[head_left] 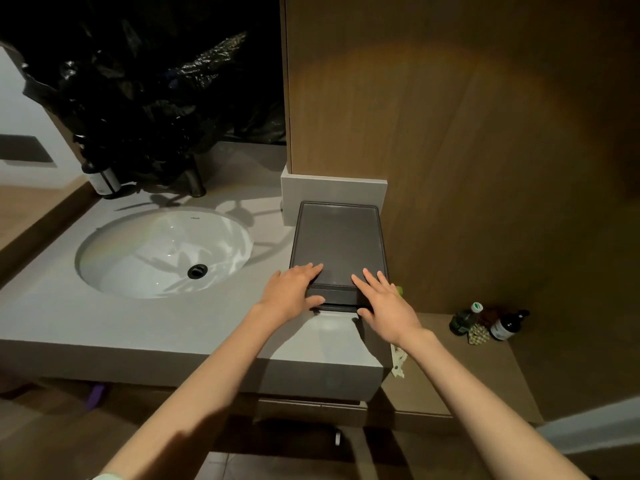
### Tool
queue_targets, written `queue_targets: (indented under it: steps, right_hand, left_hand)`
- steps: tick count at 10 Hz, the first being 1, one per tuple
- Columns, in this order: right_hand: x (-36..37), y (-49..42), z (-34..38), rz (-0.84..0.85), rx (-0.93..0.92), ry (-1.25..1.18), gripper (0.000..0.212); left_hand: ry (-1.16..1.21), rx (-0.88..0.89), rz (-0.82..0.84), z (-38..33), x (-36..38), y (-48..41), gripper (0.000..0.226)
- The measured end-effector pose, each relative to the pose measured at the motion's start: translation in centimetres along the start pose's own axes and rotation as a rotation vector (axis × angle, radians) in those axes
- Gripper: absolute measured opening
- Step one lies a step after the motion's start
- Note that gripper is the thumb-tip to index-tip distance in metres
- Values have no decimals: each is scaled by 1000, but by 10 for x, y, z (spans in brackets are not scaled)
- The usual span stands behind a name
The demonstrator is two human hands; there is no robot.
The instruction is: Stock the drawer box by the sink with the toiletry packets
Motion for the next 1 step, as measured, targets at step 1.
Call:
queue_targets:
  steps: [1]
  right_hand:
    - [-11, 15, 8, 15, 6, -101, 64]
  left_hand:
    - [237, 63, -43, 5, -9, 27, 71]
Point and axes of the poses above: each hand's wrist, its own y-axis away from the middle knuckle, its own x-axis out of the palm, z = x × y, the point moved 4 cm from there along -y, towards the middle knuckle, and after that the axes turned 5 degrees about -y, right-handed, at the moved point
